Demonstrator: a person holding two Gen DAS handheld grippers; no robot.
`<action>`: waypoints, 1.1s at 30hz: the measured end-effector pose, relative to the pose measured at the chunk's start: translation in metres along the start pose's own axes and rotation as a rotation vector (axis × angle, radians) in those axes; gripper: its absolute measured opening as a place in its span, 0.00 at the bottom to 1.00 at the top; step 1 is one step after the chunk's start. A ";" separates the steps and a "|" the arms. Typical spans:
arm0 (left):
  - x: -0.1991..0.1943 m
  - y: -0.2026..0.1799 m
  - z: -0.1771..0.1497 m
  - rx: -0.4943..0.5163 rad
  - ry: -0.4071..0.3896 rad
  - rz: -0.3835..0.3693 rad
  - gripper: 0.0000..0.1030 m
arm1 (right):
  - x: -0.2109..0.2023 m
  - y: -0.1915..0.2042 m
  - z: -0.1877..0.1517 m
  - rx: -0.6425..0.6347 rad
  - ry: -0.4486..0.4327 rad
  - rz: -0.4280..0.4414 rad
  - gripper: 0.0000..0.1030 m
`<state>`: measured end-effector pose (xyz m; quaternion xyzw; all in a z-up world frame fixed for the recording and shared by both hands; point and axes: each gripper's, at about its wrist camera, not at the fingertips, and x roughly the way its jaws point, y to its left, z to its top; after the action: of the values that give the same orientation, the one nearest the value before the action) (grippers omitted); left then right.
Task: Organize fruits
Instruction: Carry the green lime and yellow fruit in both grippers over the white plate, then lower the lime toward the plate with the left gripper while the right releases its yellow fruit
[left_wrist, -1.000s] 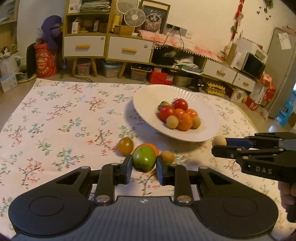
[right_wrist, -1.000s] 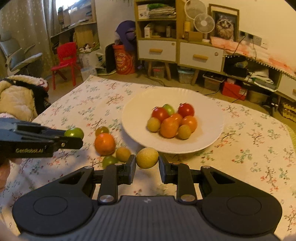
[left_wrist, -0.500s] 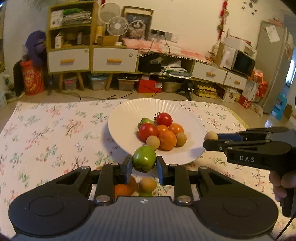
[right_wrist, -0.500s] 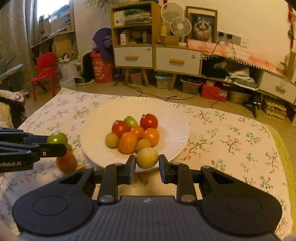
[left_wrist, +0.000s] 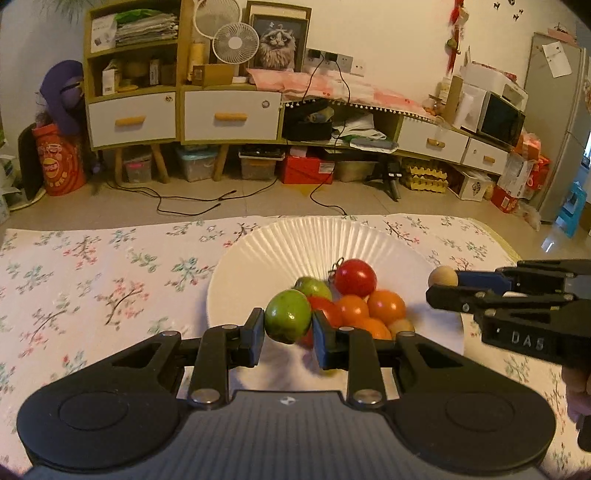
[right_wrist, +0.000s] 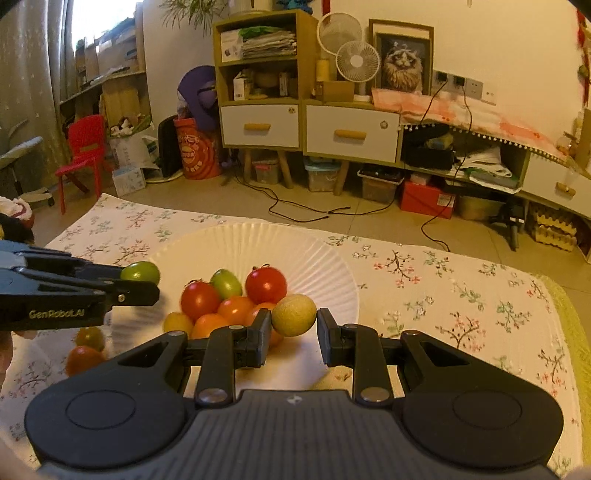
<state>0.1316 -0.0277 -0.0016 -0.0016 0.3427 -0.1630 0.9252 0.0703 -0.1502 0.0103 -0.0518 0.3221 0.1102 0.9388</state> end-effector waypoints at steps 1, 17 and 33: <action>0.003 0.000 0.002 -0.005 0.000 -0.007 0.24 | 0.002 0.000 0.000 0.003 0.003 0.000 0.23; 0.028 0.013 0.015 -0.092 0.054 0.011 0.24 | 0.024 -0.010 0.004 0.069 0.032 0.024 0.24; 0.014 0.012 0.020 -0.050 0.017 0.021 0.43 | 0.022 -0.011 0.010 0.096 0.036 0.019 0.38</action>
<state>0.1574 -0.0230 0.0035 -0.0200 0.3547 -0.1448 0.9235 0.0957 -0.1550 0.0056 -0.0057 0.3443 0.1024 0.9333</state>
